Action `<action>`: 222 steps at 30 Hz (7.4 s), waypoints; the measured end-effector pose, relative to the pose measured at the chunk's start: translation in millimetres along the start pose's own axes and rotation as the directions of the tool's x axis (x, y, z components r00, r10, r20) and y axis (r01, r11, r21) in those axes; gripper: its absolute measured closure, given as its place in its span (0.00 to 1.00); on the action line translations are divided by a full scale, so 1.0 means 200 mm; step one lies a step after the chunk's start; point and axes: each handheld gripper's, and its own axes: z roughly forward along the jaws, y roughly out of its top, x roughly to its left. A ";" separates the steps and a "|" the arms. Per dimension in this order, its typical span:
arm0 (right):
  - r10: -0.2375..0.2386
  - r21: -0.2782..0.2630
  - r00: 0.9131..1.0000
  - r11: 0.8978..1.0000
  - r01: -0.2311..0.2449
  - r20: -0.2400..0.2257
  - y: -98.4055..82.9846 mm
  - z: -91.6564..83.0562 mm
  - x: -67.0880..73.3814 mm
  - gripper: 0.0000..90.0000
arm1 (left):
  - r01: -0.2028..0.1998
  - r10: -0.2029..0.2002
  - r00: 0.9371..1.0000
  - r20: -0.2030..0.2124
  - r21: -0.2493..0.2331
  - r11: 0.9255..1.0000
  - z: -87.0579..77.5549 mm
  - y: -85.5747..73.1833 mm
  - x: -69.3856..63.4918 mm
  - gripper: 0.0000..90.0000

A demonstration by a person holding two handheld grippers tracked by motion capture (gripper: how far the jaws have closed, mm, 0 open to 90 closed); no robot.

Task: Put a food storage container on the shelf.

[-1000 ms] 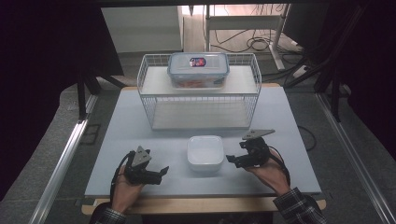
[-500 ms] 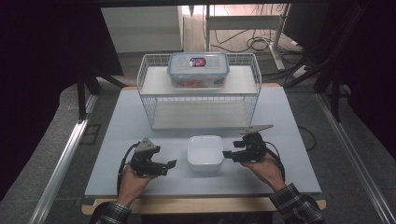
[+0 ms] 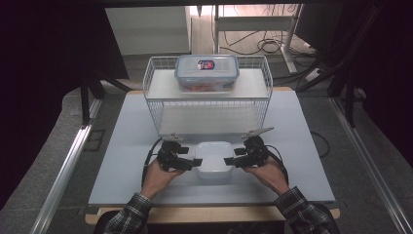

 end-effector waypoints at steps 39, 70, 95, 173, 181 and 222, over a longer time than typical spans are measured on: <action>0.072 -0.117 0.994 0.991 -0.061 0.085 0.00 -0.10 0.08 0.87 | 0.132 -0.137 0.990 -0.027 -0.133 0.982 -0.13 0.00 -0.05 0.87; -0.018 -0.256 0.992 0.965 0.050 0.129 0.32 -0.31 0.17 0.87 | -0.020 -0.014 0.988 -0.153 -0.221 0.975 -0.40 0.38 -0.15 0.87; -0.052 -0.327 0.989 0.940 0.094 0.137 0.63 -0.47 0.21 0.87 | -0.044 -0.008 0.982 -0.186 -0.278 0.959 -0.60 0.66 -0.16 0.86; 0.029 -0.390 0.964 0.917 0.079 0.263 1.26 -0.53 0.05 0.68 | 0.070 -0.124 0.980 -0.155 -0.315 0.947 -0.64 1.30 0.08 0.65; 0.048 -0.401 0.969 0.914 0.055 0.242 1.28 -0.52 0.04 0.68 | 0.074 -0.135 0.976 -0.173 -0.319 0.945 -0.63 1.33 0.12 0.59; -0.105 -0.371 0.976 0.913 0.172 0.193 1.16 -0.55 0.10 0.26 | -0.161 0.104 0.973 -0.206 -0.280 0.946 -0.65 1.15 -0.08 0.14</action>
